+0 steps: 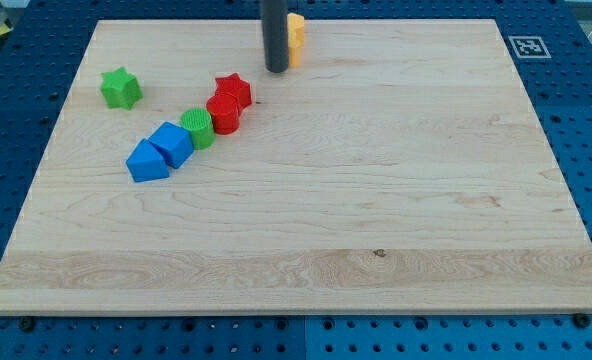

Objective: Slide the red star left a bit

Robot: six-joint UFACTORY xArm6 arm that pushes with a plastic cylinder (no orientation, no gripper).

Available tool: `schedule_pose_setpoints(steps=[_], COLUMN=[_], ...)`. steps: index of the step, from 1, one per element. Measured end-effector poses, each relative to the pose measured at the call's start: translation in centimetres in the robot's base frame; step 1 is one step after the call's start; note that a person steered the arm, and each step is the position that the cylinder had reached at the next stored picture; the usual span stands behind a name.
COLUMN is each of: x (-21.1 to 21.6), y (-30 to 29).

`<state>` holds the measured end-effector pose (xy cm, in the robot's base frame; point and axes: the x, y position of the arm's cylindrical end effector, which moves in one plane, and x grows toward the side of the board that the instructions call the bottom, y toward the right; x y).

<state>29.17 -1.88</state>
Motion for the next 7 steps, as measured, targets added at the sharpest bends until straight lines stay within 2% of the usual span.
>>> schedule_pose_setpoints(steps=[3,4,5,7], x=[-1.6,2.6,3.9,3.9], y=[2.6,4.6,0.9,-3.3])
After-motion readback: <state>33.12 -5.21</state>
